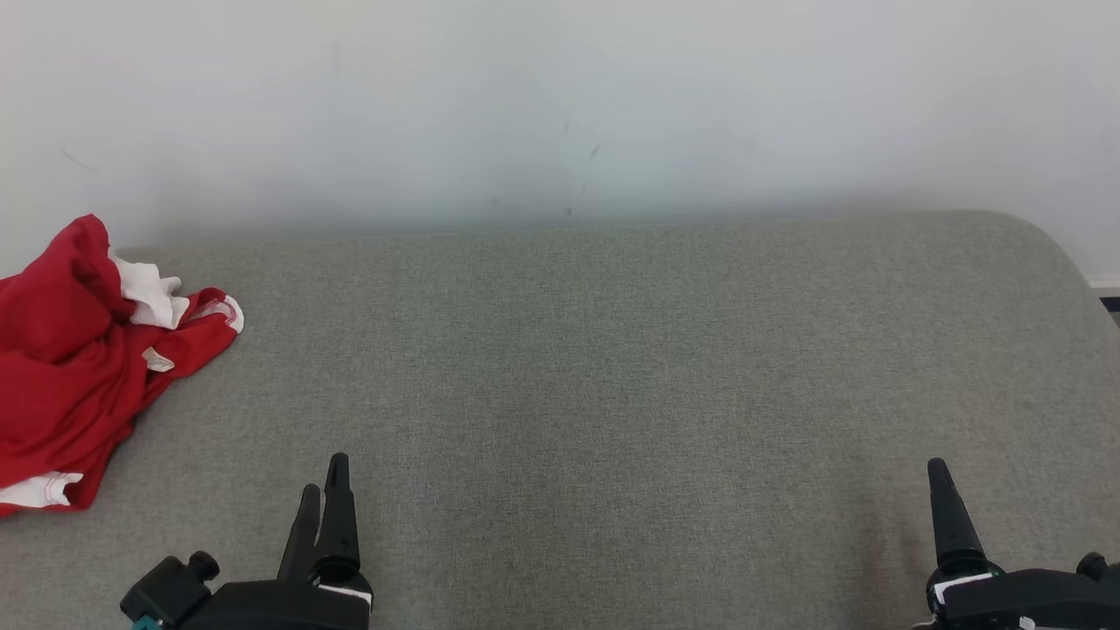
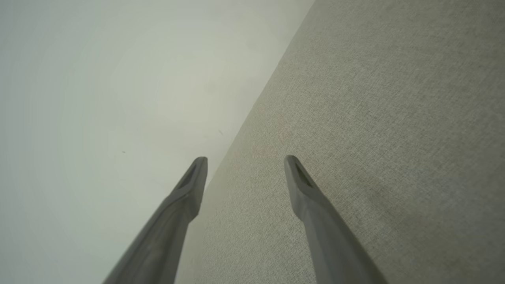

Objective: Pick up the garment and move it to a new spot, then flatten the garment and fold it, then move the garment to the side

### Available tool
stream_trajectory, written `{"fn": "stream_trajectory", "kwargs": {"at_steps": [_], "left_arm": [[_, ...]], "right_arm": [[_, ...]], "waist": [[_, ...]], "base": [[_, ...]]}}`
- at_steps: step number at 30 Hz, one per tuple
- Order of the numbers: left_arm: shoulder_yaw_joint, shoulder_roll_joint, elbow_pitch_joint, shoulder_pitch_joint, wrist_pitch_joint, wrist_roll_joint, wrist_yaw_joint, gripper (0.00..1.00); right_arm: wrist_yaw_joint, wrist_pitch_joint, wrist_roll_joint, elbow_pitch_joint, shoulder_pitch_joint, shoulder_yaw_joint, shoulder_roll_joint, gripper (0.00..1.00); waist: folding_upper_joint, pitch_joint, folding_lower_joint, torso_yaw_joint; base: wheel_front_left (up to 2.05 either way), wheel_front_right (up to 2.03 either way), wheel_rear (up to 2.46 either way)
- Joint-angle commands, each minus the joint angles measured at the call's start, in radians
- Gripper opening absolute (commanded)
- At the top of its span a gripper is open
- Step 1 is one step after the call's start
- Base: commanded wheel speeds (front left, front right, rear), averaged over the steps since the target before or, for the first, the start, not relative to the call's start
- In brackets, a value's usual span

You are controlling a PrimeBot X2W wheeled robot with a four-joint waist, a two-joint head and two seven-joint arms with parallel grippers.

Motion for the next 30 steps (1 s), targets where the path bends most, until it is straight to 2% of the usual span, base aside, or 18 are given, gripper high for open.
{"fn": "stream_trajectory", "kwargs": {"at_steps": [1, 16, 30], "left_arm": [[0.006, 0.001, -0.028, -0.003, -0.006, 0.051, 0.004, 1.00], [0.015, 0.002, -0.074, 0.042, -0.032, 0.332, 0.014, 1.00], [0.056, 0.002, -0.071, 0.077, -0.054, 0.492, 0.021, 1.00]], "right_arm": [[0.005, -0.014, -0.048, -0.022, -0.003, 0.012, -0.010, 1.00], [0.005, -0.087, -0.338, -0.042, 0.020, 0.054, -0.012, 1.00], [0.006, -0.145, -0.518, -0.033, 0.042, 0.091, -0.013, 1.00]], "waist": [[0.0000, 0.000, 0.0000, 0.001], [0.0000, -0.002, 0.0000, 0.006], [0.0000, -0.017, 0.0000, 0.009]], "base": [[0.00, 0.00, 0.00], [0.00, 0.00, 0.00], [0.00, 0.00, 0.00]]}}
